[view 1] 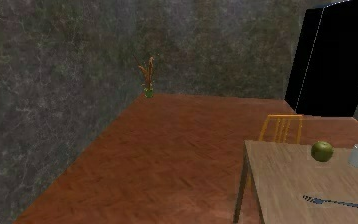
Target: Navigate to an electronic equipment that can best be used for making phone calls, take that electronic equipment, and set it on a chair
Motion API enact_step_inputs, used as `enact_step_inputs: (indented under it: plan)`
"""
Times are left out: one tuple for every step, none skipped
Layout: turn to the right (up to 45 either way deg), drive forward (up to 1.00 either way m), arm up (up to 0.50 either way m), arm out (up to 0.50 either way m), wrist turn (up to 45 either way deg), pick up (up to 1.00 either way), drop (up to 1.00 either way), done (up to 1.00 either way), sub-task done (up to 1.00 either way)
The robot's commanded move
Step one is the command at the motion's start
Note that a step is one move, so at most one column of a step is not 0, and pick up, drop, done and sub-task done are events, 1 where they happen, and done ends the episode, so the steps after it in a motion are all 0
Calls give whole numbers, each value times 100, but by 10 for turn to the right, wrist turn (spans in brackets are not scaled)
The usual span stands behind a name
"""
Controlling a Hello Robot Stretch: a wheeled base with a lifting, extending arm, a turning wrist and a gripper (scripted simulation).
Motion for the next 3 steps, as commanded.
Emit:
enact_step_inputs:
  plan:
    - [0, 0, 0, 30, 0, 0, 0, 0, 0]
    - [0, 0, 0, 0, 450, 0, 0, 0, 0]
    - [0, 0, 0, 0, 450, 0, 0, 0, 0]
